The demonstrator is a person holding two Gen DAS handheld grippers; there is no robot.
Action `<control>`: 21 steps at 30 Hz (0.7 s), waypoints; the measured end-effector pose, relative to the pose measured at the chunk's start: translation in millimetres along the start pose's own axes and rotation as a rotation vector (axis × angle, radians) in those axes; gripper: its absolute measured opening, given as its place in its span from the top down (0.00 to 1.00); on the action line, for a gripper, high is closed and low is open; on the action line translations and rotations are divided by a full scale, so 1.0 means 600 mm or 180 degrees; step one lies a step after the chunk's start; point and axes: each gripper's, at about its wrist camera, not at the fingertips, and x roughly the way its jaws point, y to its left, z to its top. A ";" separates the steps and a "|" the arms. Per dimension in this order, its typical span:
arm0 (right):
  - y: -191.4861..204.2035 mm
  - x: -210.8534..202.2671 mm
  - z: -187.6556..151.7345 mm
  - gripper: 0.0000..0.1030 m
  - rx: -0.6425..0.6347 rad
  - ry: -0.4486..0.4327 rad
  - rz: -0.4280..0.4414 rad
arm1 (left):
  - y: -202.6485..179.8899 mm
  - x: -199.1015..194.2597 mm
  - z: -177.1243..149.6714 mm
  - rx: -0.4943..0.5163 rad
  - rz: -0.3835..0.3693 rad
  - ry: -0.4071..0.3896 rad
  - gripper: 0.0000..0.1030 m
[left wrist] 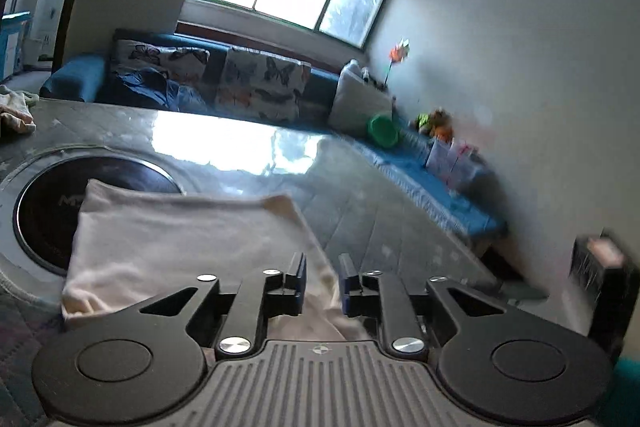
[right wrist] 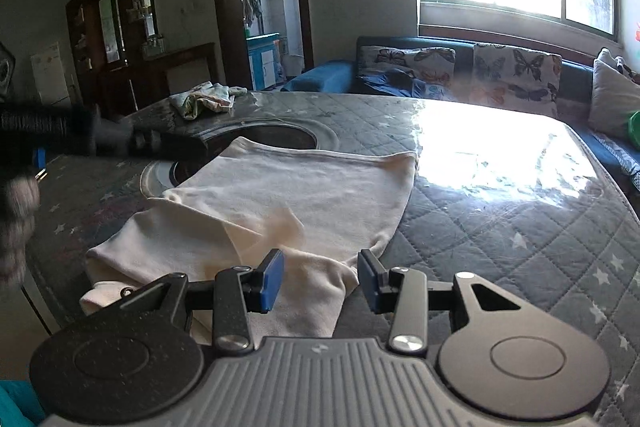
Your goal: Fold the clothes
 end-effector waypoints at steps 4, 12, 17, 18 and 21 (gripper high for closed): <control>0.002 0.003 0.002 0.60 0.0005 0.0024 0.0083 | 0.040 -0.021 -0.016 0.0020 0.0239 0.0020 0.75; 0.025 0.041 -0.005 0.61 -0.0053 0.0332 0.0341 | 0.122 -0.072 -0.065 0.0241 0.0803 0.0254 0.74; 0.028 0.037 -0.017 0.61 -0.0032 0.0436 0.0327 | 0.130 -0.099 -0.102 0.0465 0.0888 0.0337 0.62; 0.031 0.032 -0.017 0.61 -0.0062 0.0434 0.0307 | 0.129 -0.100 -0.106 0.0522 0.0889 0.0343 0.62; 0.041 0.020 -0.020 0.61 -0.0227 0.0459 0.0260 | 0.123 -0.099 -0.112 0.0650 0.0867 0.0355 0.59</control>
